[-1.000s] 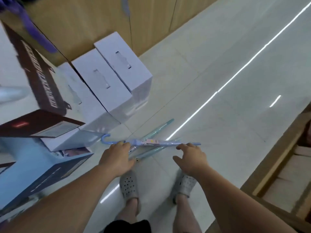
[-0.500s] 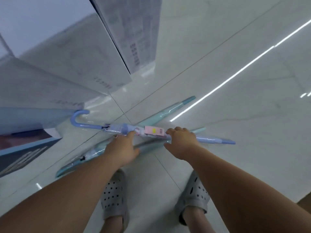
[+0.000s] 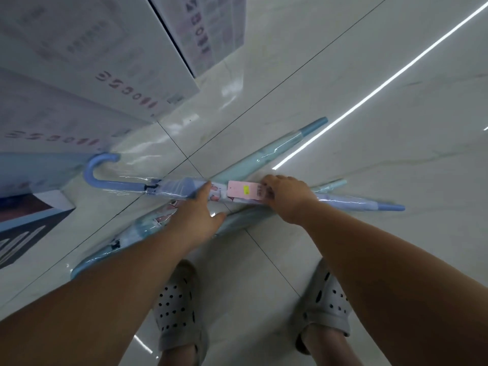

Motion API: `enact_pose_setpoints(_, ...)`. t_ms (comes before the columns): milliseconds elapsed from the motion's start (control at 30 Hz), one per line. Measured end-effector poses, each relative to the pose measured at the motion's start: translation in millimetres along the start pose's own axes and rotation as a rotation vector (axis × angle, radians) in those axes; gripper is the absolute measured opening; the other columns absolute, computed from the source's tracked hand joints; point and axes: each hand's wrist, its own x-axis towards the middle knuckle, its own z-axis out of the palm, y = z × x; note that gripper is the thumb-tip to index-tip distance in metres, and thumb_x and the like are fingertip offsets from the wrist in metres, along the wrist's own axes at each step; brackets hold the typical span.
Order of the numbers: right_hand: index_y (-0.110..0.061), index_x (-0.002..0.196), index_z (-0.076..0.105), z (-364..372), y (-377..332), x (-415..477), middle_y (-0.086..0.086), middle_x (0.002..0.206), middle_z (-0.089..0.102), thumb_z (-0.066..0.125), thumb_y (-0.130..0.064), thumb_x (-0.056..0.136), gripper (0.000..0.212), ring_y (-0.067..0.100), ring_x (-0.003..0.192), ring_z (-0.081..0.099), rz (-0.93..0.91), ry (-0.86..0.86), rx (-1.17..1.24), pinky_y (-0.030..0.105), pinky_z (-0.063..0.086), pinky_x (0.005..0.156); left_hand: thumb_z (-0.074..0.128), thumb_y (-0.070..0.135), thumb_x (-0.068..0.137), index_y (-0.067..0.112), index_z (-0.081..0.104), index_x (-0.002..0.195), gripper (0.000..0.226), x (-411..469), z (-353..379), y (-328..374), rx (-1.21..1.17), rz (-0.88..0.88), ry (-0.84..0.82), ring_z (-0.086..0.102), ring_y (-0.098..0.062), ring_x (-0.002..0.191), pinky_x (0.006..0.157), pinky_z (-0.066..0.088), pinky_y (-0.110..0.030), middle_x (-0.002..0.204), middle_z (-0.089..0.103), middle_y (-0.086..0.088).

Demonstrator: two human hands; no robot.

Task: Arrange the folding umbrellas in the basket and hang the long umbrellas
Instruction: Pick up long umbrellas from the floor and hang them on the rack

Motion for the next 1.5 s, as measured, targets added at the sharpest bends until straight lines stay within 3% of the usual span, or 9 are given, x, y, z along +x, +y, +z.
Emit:
enact_pose_setpoints(200,-0.017,0.117,0.048,-12.2,-12.3,-26.2,0.007,0.112,0.057,0.06,-0.032,0.095,0.029,0.035,0.094,0.063,-0.12,0.01,0.059,0.037,0.045,0.074,0.069,0.047,0.088,0.043,0.019,0.156,0.085,-21.6,-4.3,0.5,-0.269,-0.114,-0.08,0.041,-0.026,0.141,0.111,0.036,-0.038,0.156,0.041,-0.001)
enact_pose_setpoints(300,-0.017,0.117,0.048,-19.9,-21.8,-54.2,0.009,0.111,0.054,0.058,-0.027,0.096,0.026,0.038,0.091,0.064,-0.149,0.045,0.031,0.043,0.052,0.074,0.071,0.047,0.084,0.064,0.048,0.125,0.05,-46.2,-10.5,10.8,-0.555,-0.183,-0.089,0.057,-0.022,0.122,0.099,0.048,-0.04,0.137,0.058,0.002)
enact_pose_setpoints(400,-0.018,0.122,0.047,-30.7,-27.5,-97.0,0.009,0.114,0.053,0.058,-0.028,0.096,0.03,0.038,0.092,0.063,-0.138,0.07,0.008,0.043,0.05,0.075,0.065,0.035,0.095,0.054,0.049,0.108,0.028,-89.1,-23.4,35.3,-0.692,-0.175,-0.112,0.061,-0.018,0.108,0.084,0.047,-0.033,0.123,0.062,0.005)
enact_pose_setpoints(533,-0.018,0.121,0.047,-60.2,-30.0,-174.2,0.007,0.115,0.053,0.055,-0.033,0.097,0.029,0.04,0.094,0.062,-0.065,0.064,-0.001,0.039,0.04,0.07,0.067,0.043,0.093,0.041,0.037,0.146,0.061,-159.2,-47.8,67.7,-0.733,-0.196,-0.119,0.059,-0.025,0.118,0.099,0.048,-0.04,0.127,0.057,0.004)
enact_pose_setpoints(733,-0.017,0.121,0.051,-147.2,-47.3,-313.9,0.008,0.115,0.055,0.049,-0.035,0.1,0.027,0.04,0.092,0.062,0.01,0.134,-0.013,0.04,0.042,0.07,0.068,0.061,0.069,0.038,0.043,0.145,0.082,-273.2,-106.3,120.9,-0.668,-0.164,-0.09,0.063,-0.025,0.116,0.104,0.048,-0.044,0.134,0.056,0.001)
enact_pose_setpoints(933,-0.019,0.114,0.054,-263.3,-93.0,-466.5,0.006,0.108,0.056,0.056,-0.033,0.097,0.022,0.04,0.082,0.063,0.014,0.361,0.006,0.043,0.051,0.066,0.068,0.059,0.078,0.017,0.067,0.081,0.043,-423.9,-181.1,185.9,-0.72,-0.098,0.005,0.065,-0.025,0.075,0.08,0.058,-0.041,0.082,0.068,-0.007)
enact_pose_setpoints(1033,-0.018,0.112,0.056,-311.5,-129.2,-540.3,0.005,0.105,0.056,0.061,-0.028,0.093,0.022,0.039,0.076,0.062,-0.027,0.519,0.042,0.042,0.05,0.062,0.063,0.047,0.094,0.014,0.067,0.095,0.033,-497.5,-225.4,217.6,-0.898,-0.095,-0.039,0.068,-0.025,0.077,0.069,0.049,-0.031,0.091,0.069,-0.009)
enact_pose_setpoints(1233,-0.02,0.105,0.057,-355.3,-206.7,-652.7,0.003,0.097,0.057,0.068,-0.028,0.091,0.02,0.035,0.067,0.06,-0.102,0.88,0.138,0.038,0.047,0.053,0.061,0.034,0.099,0.013,0.064,0.101,0.022,-619.5,-298.4,246.7,-1.276,0.119,0.003,0.072,-0.027,0.086,0.081,0.058,-0.039,0.095,0.072,-0.011)
enact_pose_setpoints(1500,-0.027,0.103,0.057,-394.0,-252.1,-711.5,-0.001,0.094,0.055,0.069,-0.02,0.087,0.021,0.031,0.063,0.056,-0.271,1.126,0.236,0.04,0.048,0.054,0.076,0.028,0.088,0.009,0.065,0.11,0.03,-725.3,-349.5,266.1,-1.354,0.333,0.239,0.076,-0.031,0.088,0.073,0.063,-0.041,0.101,0.075,-0.015)
